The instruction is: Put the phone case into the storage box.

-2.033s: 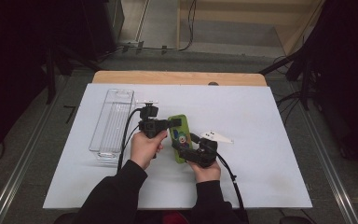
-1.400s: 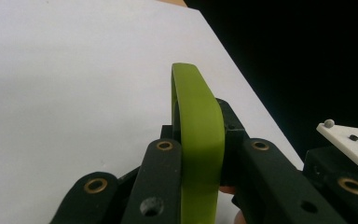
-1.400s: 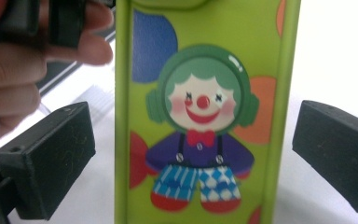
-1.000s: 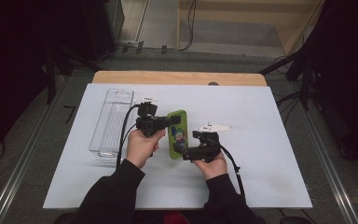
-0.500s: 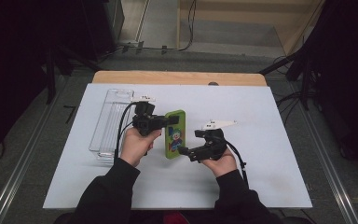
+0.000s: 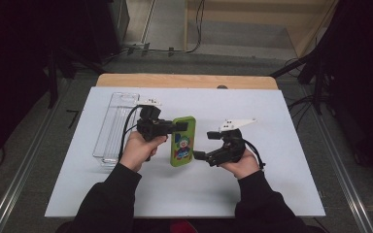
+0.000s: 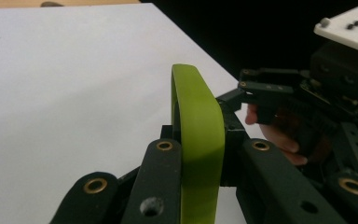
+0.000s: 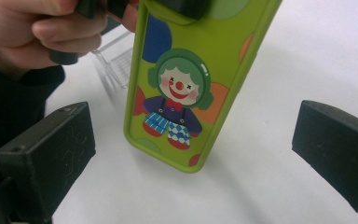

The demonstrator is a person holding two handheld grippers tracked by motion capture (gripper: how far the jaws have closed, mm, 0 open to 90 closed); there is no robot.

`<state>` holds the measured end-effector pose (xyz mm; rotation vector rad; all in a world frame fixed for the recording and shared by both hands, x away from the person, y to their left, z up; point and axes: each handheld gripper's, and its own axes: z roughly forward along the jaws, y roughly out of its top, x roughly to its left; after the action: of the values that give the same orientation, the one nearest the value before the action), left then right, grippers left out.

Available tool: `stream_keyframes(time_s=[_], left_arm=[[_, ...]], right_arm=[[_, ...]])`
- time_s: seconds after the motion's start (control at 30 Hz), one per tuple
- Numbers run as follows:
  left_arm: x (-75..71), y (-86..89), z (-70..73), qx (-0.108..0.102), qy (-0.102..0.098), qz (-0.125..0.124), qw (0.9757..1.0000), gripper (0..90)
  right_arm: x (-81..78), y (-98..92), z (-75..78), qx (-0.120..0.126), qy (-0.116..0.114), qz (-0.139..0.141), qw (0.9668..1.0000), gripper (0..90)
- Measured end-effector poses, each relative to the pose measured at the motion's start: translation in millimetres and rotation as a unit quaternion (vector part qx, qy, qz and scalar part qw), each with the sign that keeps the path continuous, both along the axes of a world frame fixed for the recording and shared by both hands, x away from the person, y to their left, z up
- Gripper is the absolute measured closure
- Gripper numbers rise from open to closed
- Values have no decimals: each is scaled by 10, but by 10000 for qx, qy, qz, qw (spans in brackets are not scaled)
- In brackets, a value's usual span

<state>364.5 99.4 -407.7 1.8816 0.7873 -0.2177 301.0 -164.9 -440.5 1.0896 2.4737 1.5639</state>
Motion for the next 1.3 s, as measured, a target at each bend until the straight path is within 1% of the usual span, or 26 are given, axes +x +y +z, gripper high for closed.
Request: stream_keyframes(time_s=[0.07,0.1,0.13,0.17,0.23,0.33,0.4,0.47,0.53,0.57,0.63,0.7,0.8,0.9,0.93,0.97,1.0,1.13,1.23,1.3], left_arm=[[-10,-3,15,29,-42,-102,9999,828],[-16,-3,22,70,-75,-160,9998,828],[-23,-5,29,89,-99,-199,9997,828],[-28,-8,32,64,-102,-243,9996,828],[-33,-7,39,15,-87,-353,9993,828],[-49,-15,48,53,-203,-490,9986,828],[-60,-22,49,67,-296,-604,9977,828],[-77,-33,48,84,-374,-718,9967,828],[-91,-42,43,98,-483,-841,9952,827],[-96,-47,40,110,-503,-890,9947,828],[-104,-56,33,111,-497,-984,9938,827],[-111,-65,28,117,-500,-1066,9930,828],[-111,-67,22,30,-446,-1183,9920,828],[-111,-64,19,-58,-421,-1275,9909,827],[-113,-65,17,-83,-410,-1295,9907,828],[-115,-68,14,-86,-402,-1323,9904,828],[-118,-71,10,-99,-395,-1343,9901,828],[-127,-80,-15,-231,-321,-1415,9892,828],[-135,-92,-28,-265,-284,-1452,9886,827],[-141,-95,-37,-338,-244,-1479,9881,827]], right_arm=[[11,-46,19,25,-29,31,10000,0],[13,-63,30,-20,-84,13,10000,0],[6,-80,41,-80,-187,-39,9998,0],[9,-103,46,-99,-254,-22,9996,5],[16,-150,57,-23,-248,19,9997,29],[25,-191,74,30,-167,97,9998,29],[29,-210,82,84,-202,169,9996,29],[28,-227,95,122,-174,218,9995,43],[28,-237,107,108,-184,282,9994,43],[26,-240,113,92,-193,314,9993,43],[25,-246,127,59,-213,374,9991,44],[27,-254,139,79,-201,425,9989,45],[34,-276,153,38,-241,492,9985,53],[37,-304,172,65,-242,530,9983,54],[39,-314,178,99,-239,538,9982,58],[40,-326,187,108,-220,545,9982,97],[44,-340,194,135,-263,566,9980,131],[54,-368,223,183,-265,560,9979,132],[63,-368,238,236,-240,584,9977,136],[77,-365,242,253,-258,599,9976,141]])
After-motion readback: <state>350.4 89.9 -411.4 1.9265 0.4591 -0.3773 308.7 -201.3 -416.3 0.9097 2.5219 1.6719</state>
